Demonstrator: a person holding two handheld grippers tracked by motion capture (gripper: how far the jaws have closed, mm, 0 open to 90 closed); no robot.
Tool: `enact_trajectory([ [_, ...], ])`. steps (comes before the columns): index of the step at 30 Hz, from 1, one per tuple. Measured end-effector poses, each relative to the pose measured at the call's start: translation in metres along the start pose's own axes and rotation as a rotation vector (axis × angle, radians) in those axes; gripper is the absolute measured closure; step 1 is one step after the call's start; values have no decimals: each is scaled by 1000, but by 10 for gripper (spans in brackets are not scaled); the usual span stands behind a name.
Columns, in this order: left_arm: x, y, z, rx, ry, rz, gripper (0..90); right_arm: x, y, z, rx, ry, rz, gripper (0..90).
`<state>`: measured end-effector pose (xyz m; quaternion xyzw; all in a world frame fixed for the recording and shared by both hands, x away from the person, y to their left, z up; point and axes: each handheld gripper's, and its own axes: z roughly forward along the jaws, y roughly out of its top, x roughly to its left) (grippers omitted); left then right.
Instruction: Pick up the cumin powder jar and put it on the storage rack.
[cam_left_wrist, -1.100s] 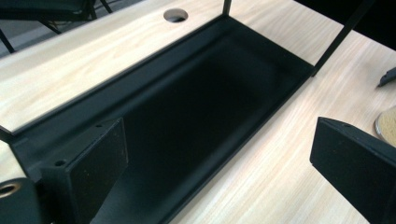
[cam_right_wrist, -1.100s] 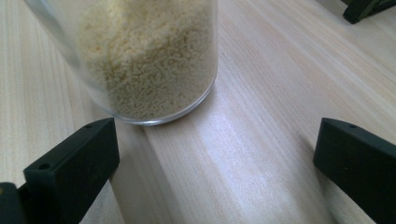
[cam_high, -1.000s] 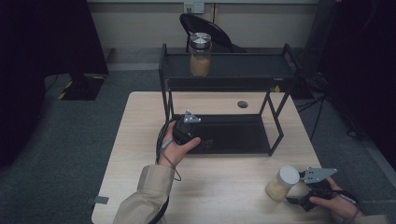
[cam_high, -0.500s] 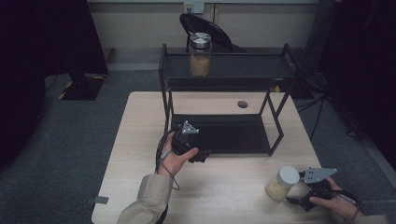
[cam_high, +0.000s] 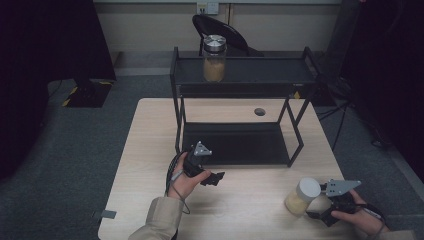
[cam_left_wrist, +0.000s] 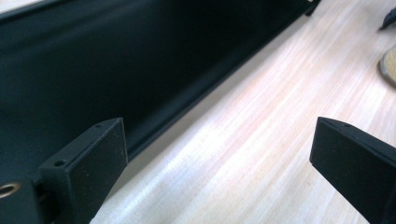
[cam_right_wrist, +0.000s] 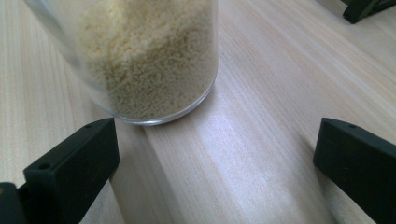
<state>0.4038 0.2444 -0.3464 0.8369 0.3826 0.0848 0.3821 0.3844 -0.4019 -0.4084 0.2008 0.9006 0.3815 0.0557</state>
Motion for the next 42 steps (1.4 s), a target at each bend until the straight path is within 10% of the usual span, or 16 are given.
enact_trajectory([
  [28,-17,-38,22,116,20,86,43,1,0,0,-1,-3,1,0],
  [42,-21,-49,24,83,33,129,1,1,0,0,-1,-2,1,0],
])
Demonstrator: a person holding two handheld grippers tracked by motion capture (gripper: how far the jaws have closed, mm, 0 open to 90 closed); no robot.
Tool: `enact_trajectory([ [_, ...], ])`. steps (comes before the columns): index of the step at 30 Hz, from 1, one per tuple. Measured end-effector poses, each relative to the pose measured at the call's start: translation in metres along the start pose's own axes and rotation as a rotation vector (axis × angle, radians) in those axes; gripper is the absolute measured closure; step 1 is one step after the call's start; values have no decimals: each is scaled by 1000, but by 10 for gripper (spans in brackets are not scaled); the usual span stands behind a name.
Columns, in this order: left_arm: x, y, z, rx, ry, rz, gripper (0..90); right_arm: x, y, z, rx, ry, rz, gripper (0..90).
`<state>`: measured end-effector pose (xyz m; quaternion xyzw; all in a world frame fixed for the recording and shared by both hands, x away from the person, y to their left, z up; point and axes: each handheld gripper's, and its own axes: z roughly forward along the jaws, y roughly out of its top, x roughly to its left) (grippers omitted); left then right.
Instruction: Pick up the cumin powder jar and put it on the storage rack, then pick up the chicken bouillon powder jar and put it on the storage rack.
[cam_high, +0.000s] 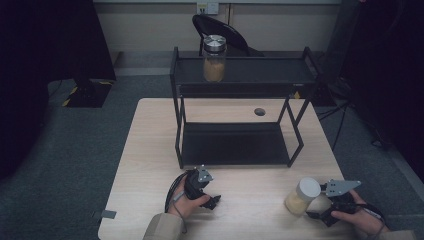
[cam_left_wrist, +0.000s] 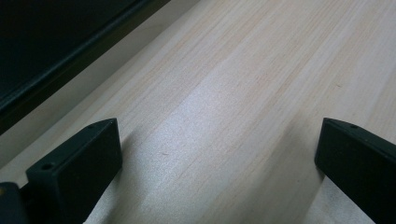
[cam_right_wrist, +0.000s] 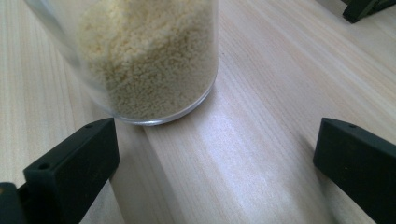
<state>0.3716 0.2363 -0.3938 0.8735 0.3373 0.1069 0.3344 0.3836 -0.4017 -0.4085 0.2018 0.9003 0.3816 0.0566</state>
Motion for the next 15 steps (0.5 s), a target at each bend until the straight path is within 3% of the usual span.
enact_trajectory([
  [3,1,-10,0,-40,-3,2,1,0,0,0,0,0,0,0],
  [15,1,-10,1,-40,-2,1,0,0,0,0,0,0,1,0],
])
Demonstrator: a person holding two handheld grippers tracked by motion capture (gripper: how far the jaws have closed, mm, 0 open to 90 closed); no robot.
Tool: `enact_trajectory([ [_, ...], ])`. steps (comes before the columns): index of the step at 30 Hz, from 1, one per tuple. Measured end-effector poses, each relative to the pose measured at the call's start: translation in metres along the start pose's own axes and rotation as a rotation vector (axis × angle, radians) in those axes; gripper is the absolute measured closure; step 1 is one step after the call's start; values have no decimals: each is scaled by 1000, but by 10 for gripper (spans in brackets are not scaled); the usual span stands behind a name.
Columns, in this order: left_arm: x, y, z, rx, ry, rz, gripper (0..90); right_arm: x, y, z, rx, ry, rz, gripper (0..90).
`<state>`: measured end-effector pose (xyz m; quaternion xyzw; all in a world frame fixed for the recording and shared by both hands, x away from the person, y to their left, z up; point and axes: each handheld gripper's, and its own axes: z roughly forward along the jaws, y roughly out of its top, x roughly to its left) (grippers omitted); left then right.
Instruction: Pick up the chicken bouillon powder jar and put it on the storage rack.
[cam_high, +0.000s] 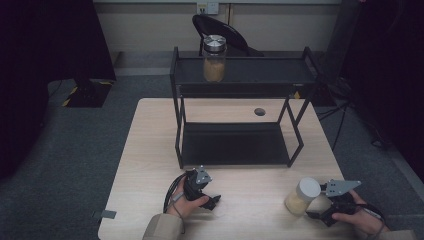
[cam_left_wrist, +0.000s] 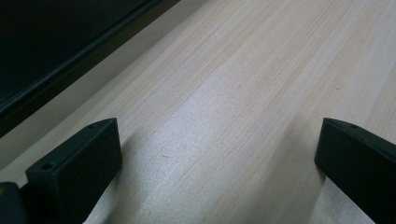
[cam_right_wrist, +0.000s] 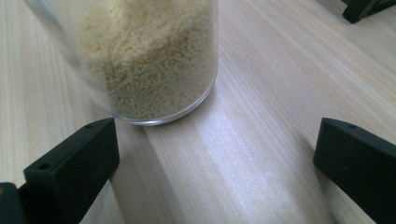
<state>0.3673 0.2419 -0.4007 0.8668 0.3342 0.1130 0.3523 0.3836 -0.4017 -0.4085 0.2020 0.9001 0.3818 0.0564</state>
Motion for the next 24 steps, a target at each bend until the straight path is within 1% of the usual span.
enact_trajectory([
  [15,0,0,0,0,0,0,0,2,0,0,-1,-5,9,0],
  [20,0,0,0,0,0,-1,0,0,2,-1,6,15,2,0],
  [23,0,0,0,0,0,0,1,-1,4,-1,10,34,-12,4],
  [24,0,0,0,0,0,-1,0,0,5,-1,16,33,-17,5],
])
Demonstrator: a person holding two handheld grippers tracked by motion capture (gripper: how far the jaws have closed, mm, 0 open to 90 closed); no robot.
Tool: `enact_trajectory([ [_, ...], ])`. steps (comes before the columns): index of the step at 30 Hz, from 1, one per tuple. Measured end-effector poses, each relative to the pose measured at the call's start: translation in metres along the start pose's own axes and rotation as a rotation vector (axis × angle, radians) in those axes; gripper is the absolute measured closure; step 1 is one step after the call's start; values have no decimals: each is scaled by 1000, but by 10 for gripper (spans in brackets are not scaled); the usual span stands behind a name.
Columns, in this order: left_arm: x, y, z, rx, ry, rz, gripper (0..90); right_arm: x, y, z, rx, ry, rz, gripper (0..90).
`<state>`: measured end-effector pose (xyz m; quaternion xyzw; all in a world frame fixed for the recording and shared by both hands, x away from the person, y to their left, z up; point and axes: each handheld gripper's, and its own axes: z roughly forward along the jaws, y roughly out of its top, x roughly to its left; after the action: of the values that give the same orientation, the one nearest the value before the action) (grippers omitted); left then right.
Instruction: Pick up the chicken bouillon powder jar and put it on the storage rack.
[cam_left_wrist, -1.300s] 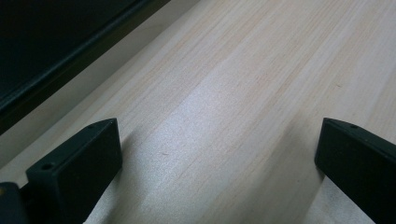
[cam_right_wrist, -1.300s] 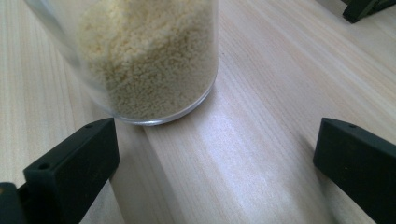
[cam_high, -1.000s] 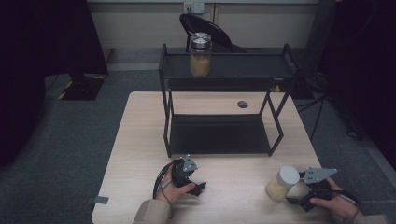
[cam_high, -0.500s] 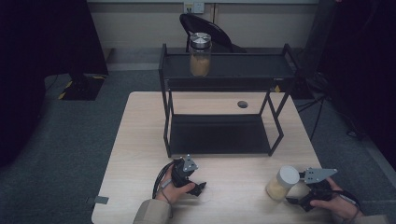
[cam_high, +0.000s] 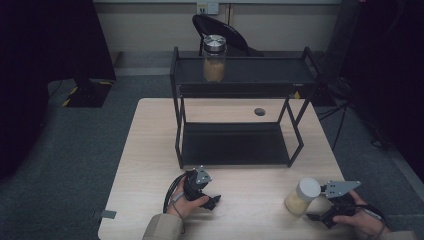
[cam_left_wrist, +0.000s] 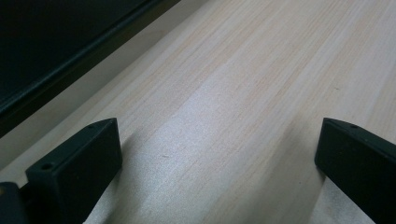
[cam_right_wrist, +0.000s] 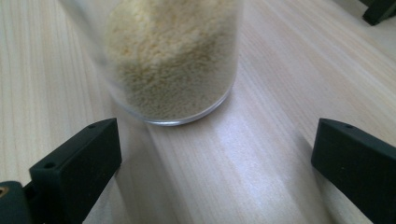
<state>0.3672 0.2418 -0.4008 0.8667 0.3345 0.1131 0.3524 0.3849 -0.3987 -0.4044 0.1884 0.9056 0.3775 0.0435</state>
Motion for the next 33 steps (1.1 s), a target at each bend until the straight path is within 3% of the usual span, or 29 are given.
enact_trajectory([
  [14,0,0,0,0,0,0,0,7,12,-12,-27,9,-30,6],
  [33,0,0,0,0,0,0,0,11,25,-23,-127,26,22,4],
])
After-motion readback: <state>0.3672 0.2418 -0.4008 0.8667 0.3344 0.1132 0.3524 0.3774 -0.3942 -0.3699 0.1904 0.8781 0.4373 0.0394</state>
